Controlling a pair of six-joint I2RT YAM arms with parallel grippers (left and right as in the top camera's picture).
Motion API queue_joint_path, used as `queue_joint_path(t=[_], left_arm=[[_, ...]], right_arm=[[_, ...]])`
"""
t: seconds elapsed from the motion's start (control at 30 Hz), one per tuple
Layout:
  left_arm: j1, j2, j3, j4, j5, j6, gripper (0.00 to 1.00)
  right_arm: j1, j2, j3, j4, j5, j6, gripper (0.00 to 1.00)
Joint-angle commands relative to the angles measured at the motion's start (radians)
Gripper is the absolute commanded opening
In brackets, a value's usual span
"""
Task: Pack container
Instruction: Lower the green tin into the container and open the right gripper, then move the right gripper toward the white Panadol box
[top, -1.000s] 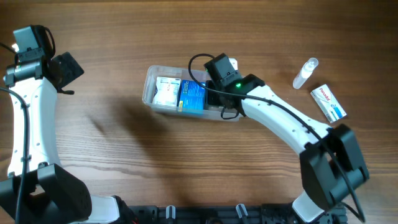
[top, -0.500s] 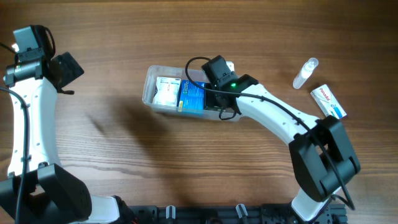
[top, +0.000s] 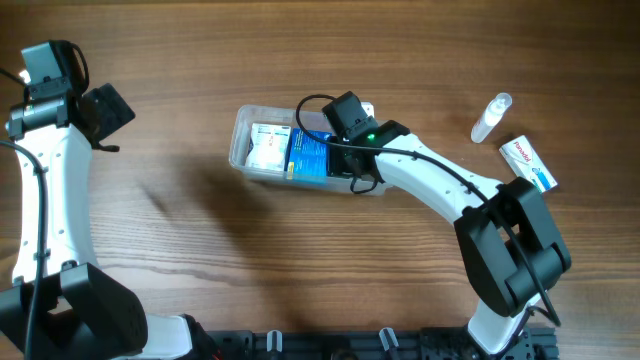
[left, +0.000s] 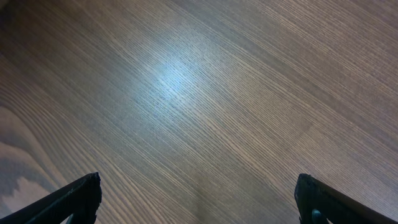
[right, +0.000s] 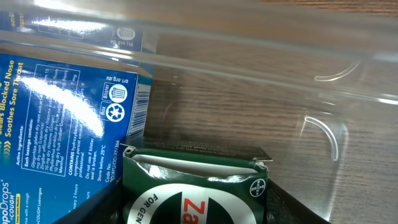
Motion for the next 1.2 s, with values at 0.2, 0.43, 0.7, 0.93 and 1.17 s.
queue_joint_path(t=[0.2,0.43,0.7,0.93,1.17], left_arm=[[0.002,-0.017,0.006,0.003,-0.013,0.002,1.0],[0.002,-0.018,0.006,0.002,-0.013,0.002,1.0],[0.002,-0.017,0.006,0.003,-0.013,0.002,1.0],[0.002,-0.017,0.006,0.002,-0.013,0.002,1.0],[0.002,-0.018,0.006,0.002,-0.013,0.002,1.0]], right_arm=[[0.005,0.013,0.013,0.003,-0.016,-0.007,0.7],[0.005,0.013,0.013,0.003,-0.019,-0.007,0.73],[0.005,-0.121,0.232,-0.174,0.095,-0.141,0.73],[-0.087,-0.342,0.414,-0.485,0.217,-0.034,0.78],[-0.522,-0.438,0.41,-0.781,0.212,0.025,0.87]])
